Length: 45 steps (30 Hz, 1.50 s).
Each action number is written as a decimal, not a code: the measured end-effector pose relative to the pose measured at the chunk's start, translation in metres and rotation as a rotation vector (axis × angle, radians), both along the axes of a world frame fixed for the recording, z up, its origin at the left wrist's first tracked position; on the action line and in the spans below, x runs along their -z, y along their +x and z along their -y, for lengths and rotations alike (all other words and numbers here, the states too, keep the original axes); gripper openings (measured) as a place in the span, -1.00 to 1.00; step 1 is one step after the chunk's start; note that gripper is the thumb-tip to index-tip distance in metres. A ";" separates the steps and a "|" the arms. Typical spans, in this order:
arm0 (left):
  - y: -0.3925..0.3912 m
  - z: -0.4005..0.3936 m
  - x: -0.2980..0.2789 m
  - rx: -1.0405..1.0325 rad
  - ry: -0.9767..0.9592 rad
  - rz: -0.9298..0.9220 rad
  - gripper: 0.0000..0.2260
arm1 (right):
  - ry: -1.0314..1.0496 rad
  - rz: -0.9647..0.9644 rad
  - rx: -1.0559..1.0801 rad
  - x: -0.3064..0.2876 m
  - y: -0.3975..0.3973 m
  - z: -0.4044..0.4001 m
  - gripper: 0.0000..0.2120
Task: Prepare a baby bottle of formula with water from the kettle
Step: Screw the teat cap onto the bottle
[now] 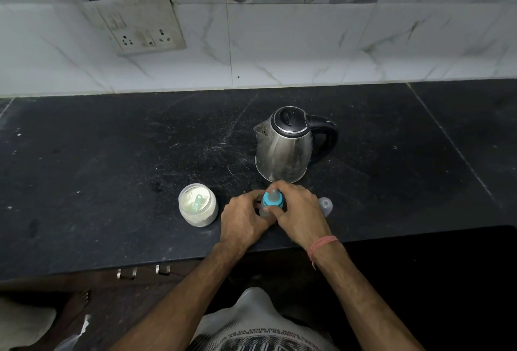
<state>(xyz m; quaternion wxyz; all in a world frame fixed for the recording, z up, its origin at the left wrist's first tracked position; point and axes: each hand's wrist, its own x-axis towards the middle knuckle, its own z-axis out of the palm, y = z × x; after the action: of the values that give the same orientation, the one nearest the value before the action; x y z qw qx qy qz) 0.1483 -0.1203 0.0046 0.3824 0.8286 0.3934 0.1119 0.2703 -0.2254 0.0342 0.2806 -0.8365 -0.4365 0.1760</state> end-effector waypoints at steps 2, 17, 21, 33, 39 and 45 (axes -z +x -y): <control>0.000 0.000 0.002 0.004 -0.001 -0.007 -0.53 | 0.016 -0.020 0.011 0.001 0.000 0.001 -0.69; 0.000 0.002 0.008 -0.022 -0.004 0.003 -0.44 | 0.020 0.079 0.056 0.000 -0.004 -0.004 -0.52; 0.001 0.001 0.010 -0.016 0.002 -0.004 -0.46 | -0.017 0.106 0.068 -0.001 -0.005 -0.004 -0.47; 0.001 -0.003 0.013 0.007 0.018 -0.020 -0.56 | -0.037 0.077 0.098 -0.003 -0.007 -0.006 -0.52; 0.001 -0.003 0.011 0.011 0.033 -0.029 -0.57 | 0.014 0.077 0.131 0.001 -0.010 -0.005 -0.52; 0.001 -0.005 0.013 0.016 0.018 -0.024 -0.55 | -0.002 0.014 0.081 -0.002 -0.002 -0.006 -0.55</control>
<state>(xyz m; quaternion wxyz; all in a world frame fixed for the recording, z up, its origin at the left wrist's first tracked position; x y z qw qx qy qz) 0.1495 -0.1149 -0.0080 0.3711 0.8364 0.3901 0.1026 0.2681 -0.2189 0.0357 0.2837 -0.8550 -0.4039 0.1589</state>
